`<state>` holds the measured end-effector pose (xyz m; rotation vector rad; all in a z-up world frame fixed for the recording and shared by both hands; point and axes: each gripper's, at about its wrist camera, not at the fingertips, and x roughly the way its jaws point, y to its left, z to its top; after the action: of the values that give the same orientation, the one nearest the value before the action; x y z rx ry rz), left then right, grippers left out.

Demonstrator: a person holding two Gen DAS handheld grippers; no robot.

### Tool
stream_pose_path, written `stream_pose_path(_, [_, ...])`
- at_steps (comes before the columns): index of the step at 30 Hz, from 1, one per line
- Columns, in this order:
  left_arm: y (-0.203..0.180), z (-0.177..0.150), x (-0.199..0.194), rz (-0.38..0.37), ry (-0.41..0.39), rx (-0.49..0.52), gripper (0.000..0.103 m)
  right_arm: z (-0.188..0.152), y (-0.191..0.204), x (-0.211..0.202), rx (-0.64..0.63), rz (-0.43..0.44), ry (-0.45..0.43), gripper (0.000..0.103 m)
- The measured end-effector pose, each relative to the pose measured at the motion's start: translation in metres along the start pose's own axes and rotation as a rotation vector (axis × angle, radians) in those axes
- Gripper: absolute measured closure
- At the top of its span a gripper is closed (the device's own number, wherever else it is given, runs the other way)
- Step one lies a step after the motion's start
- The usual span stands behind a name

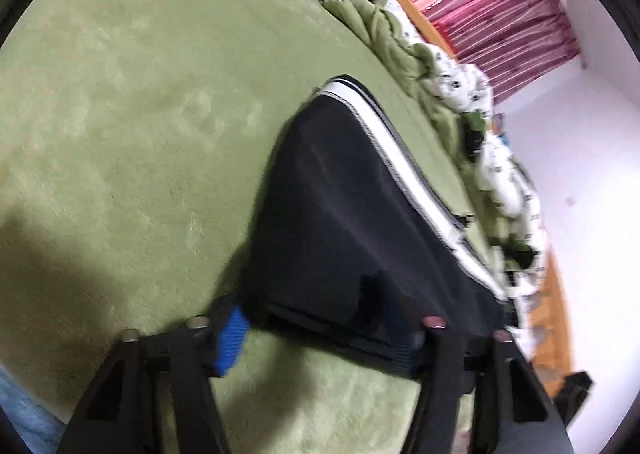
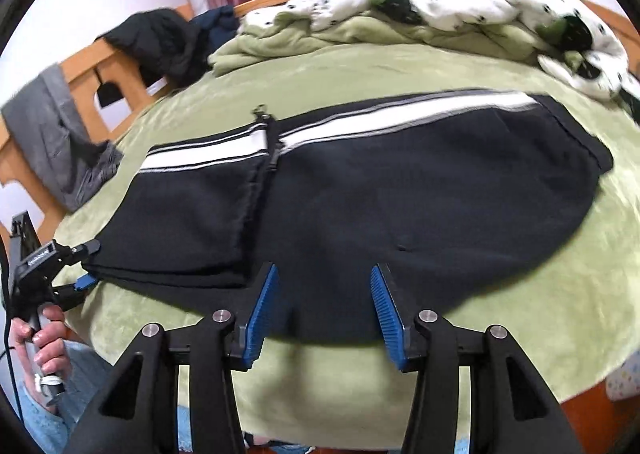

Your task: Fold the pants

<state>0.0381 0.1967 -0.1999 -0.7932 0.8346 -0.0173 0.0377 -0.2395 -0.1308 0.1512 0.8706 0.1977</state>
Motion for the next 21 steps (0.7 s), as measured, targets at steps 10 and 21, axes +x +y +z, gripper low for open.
stream_pose_path(10, [-0.127, 0.007, -0.042, -0.014, -0.179, 0.326, 0.090, -0.014, -0.069, -0.010, 0.104, -0.002, 0.020, 0.055])
stream_pose_path(21, [-0.299, -0.104, 0.057, -0.103, 0.044, 0.660, 0.091, -0.035, -0.140, -0.035, 0.167, -0.019, 0.018, 0.055])
